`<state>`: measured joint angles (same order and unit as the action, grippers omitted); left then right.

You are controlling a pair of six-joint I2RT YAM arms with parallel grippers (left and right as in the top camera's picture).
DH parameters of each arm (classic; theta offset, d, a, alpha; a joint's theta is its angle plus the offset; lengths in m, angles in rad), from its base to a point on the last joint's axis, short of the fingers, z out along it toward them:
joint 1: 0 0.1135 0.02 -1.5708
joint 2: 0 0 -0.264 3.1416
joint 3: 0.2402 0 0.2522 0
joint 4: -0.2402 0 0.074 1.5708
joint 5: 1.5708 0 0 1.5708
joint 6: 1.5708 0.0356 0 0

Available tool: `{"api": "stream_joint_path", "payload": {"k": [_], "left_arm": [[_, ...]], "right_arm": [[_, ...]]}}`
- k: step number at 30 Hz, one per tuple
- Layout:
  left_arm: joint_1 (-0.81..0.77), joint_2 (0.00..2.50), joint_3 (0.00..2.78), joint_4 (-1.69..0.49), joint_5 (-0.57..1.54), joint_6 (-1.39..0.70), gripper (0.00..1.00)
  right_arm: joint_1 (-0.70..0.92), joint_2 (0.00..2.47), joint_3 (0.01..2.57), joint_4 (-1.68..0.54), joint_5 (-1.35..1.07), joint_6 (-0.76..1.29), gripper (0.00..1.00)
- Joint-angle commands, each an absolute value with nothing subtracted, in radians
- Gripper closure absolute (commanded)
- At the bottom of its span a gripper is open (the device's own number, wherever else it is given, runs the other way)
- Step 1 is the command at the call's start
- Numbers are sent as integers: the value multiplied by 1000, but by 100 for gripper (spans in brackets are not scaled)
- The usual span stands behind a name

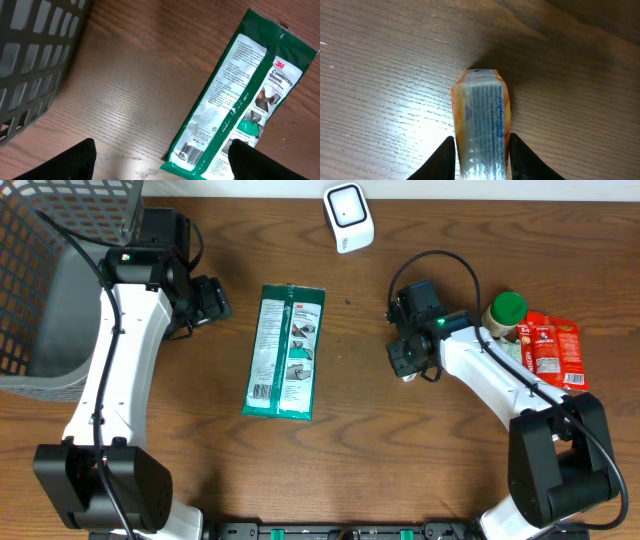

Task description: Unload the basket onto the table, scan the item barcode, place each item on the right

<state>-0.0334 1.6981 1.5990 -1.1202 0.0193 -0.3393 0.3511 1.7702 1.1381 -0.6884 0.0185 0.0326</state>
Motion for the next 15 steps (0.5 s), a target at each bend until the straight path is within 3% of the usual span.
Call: {"api": "stream_joint_path", "payload": {"k": [1,15], "left_arm": [[-29,1684,1603,-1124,7,-334,15],[-29,1684,1603,-1124,7,-334,15]], "right_arm": [[361,1771,1150,-687,25,28,69],[361,1779,1150,-680,25,28,71]]}}
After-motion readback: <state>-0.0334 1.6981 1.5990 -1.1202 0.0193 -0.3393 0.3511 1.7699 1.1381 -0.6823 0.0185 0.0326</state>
